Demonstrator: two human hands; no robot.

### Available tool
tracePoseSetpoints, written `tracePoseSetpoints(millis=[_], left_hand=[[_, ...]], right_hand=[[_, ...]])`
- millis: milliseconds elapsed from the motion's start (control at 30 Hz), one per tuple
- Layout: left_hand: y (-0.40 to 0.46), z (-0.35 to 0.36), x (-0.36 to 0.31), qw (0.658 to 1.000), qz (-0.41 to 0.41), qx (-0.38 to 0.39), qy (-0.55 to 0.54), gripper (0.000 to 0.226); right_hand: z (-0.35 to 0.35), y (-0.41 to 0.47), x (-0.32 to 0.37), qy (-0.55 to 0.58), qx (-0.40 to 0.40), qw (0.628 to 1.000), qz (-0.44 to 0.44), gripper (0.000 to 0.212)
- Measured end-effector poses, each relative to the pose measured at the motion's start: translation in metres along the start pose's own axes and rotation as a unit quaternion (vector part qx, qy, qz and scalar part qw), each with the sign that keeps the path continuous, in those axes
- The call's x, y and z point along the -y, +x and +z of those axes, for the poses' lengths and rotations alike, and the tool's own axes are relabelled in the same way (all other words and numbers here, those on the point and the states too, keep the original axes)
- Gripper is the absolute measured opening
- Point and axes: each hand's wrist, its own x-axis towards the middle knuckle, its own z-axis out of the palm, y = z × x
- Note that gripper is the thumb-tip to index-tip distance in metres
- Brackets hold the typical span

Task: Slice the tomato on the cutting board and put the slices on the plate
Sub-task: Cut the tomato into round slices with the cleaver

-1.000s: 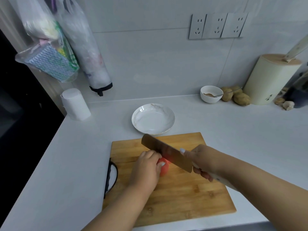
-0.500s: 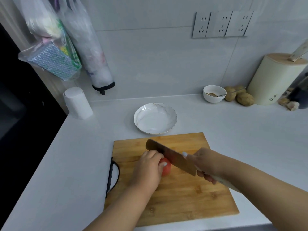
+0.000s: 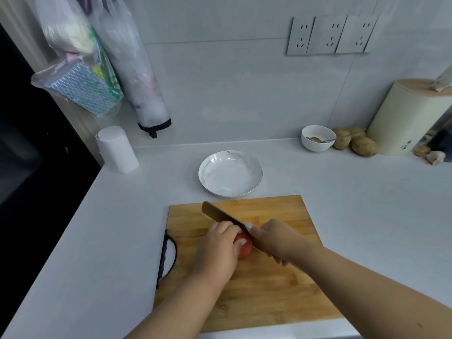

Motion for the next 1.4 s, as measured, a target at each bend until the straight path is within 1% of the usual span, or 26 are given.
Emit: tracePoseSetpoints(millis=[167,300,467,633,1133,1300,1400], left_hand=[[-0.001,-0.001,-0.002,1.000,-0.013,0.004,-0.002,0.015],[0.000,-0.005,-0.005,1.000,-0.017,0.012,-0.003,0.016],[0.000,-0.007,-0.006,0.999,-0.030,0.021,-0.003,0.020],[-0.001,-0.008,-0.005,0.999,-0.031,0.024,0.001,0.020],[-0.003,-0.006,-0.004,1.000,-0.024,0.009,0.012,0.020],[-0.003,-0.005,-0.003,1.000,-0.025,0.010,0.010,0.016],[-0.003,-0.004,-0.002,1.000,-0.020,0.001,0.009,0.012]], right_hand=[[0.002,-0.002,-0.005,0.018,0.006,1.000,-0.005,0.064],[-0.011,-0.012,-0.007,0.022,0.008,1.000,0.003,0.062],[-0.032,-0.032,-0.021,0.039,0.000,0.999,0.004,0.065],[-0.046,-0.049,-0.024,0.067,0.004,0.998,-0.007,0.057],[-0.040,-0.035,-0.014,0.016,0.030,0.999,0.004,0.064],[-0.031,-0.023,0.000,0.024,0.037,0.999,-0.002,0.062],[-0.033,-0.026,-0.007,0.017,0.050,0.999,0.010,0.063]])
